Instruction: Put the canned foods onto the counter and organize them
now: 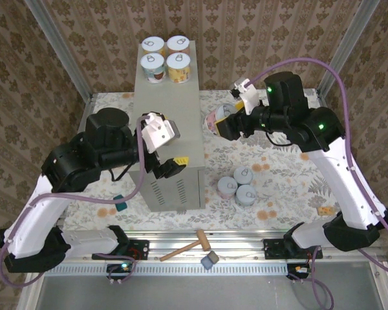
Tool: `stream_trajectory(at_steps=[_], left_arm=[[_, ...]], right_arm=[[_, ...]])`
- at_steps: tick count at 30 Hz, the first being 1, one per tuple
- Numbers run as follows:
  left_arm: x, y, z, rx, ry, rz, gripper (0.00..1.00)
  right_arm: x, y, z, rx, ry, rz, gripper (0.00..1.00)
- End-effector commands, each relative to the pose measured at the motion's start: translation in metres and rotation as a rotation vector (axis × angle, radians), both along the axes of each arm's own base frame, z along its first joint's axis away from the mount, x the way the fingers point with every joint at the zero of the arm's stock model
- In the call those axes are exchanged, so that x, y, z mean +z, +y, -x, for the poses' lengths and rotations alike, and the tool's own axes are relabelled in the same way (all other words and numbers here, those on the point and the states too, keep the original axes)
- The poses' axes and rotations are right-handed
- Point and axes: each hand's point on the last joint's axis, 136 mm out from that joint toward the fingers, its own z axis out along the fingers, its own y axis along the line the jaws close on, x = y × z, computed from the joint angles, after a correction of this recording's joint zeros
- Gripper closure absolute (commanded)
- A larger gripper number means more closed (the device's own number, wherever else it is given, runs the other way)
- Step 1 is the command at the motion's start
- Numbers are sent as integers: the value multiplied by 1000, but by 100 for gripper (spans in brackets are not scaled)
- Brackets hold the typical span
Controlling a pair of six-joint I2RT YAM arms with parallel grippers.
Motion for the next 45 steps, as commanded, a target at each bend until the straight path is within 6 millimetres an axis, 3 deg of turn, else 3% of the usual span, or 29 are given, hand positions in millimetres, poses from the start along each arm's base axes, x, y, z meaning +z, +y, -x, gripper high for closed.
stream_trajectory(at_steps=[1, 19, 29, 36, 45], left_arm=[[-5, 10, 2, 11, -20, -27, 0], [-5, 31, 9, 47, -57, 13, 0], [-7, 39, 11, 66, -71, 20, 0], [-6, 42, 12, 73, -81, 28, 0], [-6, 41, 9, 80, -84, 31, 0]], right_arm=[[17, 14, 8, 71, -30, -13, 29], [7, 67, 2, 119, -50, 201, 27], [-3, 94, -5, 151, -48, 233, 21], [-3, 103, -10, 151, -56, 221, 17], [0, 110, -15, 151, -71, 196, 21]])
